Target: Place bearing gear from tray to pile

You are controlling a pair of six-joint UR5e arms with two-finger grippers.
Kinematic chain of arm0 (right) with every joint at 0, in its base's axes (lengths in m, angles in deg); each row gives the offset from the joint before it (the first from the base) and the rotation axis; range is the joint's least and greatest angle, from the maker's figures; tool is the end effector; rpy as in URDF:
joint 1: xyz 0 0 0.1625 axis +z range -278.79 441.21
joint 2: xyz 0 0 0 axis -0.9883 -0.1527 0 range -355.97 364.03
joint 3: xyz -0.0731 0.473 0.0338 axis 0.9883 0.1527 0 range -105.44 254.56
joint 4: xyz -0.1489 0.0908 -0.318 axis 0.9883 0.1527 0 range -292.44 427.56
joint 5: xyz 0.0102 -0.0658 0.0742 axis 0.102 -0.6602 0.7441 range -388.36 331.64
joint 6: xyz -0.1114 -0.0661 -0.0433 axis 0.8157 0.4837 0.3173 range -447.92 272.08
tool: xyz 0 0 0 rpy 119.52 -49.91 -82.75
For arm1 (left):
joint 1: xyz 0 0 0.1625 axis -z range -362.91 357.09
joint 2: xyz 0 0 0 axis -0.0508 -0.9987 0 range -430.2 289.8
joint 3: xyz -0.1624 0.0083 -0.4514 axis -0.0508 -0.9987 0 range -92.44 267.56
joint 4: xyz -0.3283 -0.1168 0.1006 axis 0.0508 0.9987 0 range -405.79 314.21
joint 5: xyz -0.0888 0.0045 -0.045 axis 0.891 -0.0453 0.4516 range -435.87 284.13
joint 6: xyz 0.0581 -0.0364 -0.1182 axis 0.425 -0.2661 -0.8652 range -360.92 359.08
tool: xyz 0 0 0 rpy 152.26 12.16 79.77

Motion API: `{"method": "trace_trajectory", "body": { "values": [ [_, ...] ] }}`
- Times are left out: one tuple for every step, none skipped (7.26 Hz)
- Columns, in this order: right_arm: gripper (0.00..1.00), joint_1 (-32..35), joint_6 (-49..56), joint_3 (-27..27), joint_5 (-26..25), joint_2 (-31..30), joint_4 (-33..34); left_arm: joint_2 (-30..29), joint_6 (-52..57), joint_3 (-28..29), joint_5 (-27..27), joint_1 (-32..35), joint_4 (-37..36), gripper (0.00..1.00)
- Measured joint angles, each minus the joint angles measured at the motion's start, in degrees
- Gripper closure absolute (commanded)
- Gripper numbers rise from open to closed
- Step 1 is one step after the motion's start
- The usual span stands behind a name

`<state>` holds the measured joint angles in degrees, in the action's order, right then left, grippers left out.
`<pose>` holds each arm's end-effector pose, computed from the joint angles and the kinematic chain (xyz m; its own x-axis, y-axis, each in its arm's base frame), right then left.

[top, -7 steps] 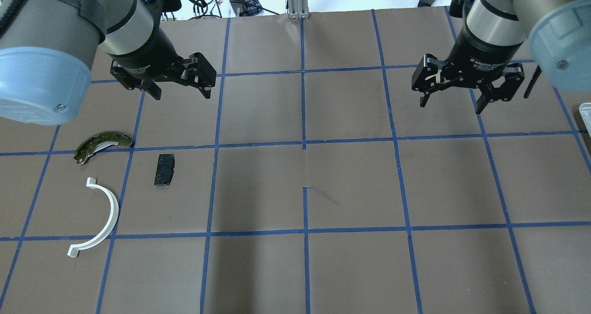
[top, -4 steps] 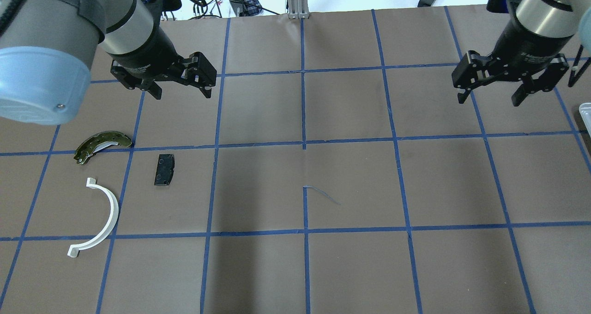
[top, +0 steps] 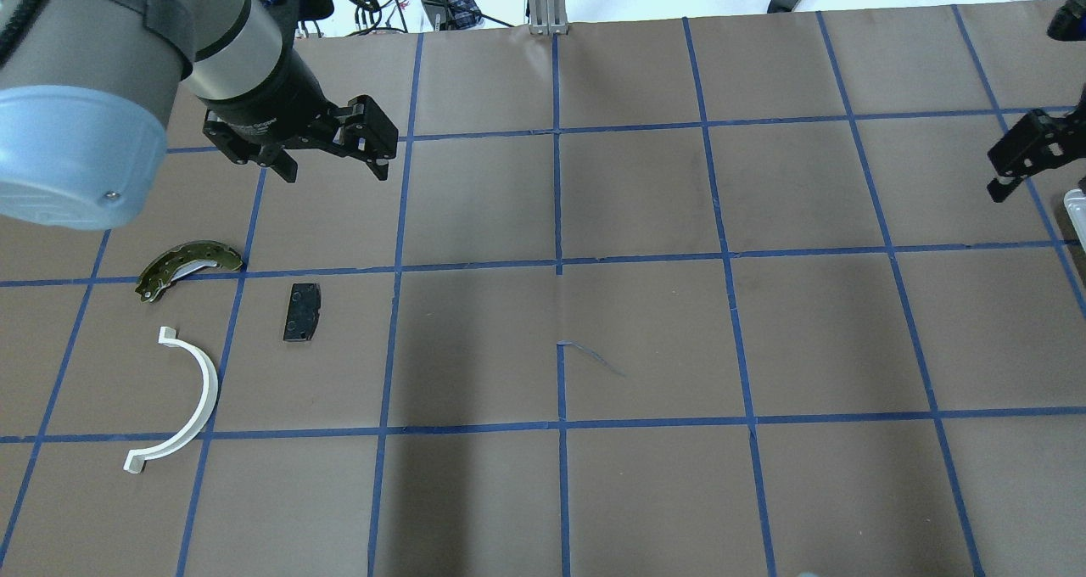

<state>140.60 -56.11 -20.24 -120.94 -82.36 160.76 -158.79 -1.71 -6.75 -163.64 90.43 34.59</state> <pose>-0.1202 -0.4527 0.4471 -0.9997 -0.0223 -0.0096 -0.0232 0.9947 0.1006 -0.1640 -0.4312 0.5012 -0.9980 0.0491 0.0402 0.0441 0.9922 -0.1165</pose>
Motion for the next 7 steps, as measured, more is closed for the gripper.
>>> {"method": "trace_trajectory", "body": {
  "values": [
    [0.0,-3.9,6.0,0.0,-0.7,2.3,3.1,0.0,0.0,0.0,0.0,0.0,0.0,0.0],
    [0.0,-7.4,11.9,0.0,-1.6,4.6,6.8,0.0,0.0,0.0,0.0,0.0,0.0,0.0],
    [0.0,-10.2,17.2,0.0,-2.7,6.5,10.3,0.0,0.0,0.0,0.0,0.0,0.0,0.0],
    [0.01,-12.6,21.1,0.0,-3.4,8.4,12.7,0.0,0.0,0.0,0.0,0.0,0.0,0.0],
    [0.03,-14.8,24.1,0.0,-3.7,10.7,15.3,0.0,0.0,0.0,0.0,0.0,-0.1,0.0],
    [0.05,-16.3,27.1,0.1,-3.8,13.6,19.3,0.0,0.0,0.0,-0.1,0.0,-0.1,0.0],
    [0.05,-17.5,29.4,0.1,-3.9,16.2,22.8,0.0,0.0,0.0,-0.1,0.0,-0.1,0.0]
  ]
}}
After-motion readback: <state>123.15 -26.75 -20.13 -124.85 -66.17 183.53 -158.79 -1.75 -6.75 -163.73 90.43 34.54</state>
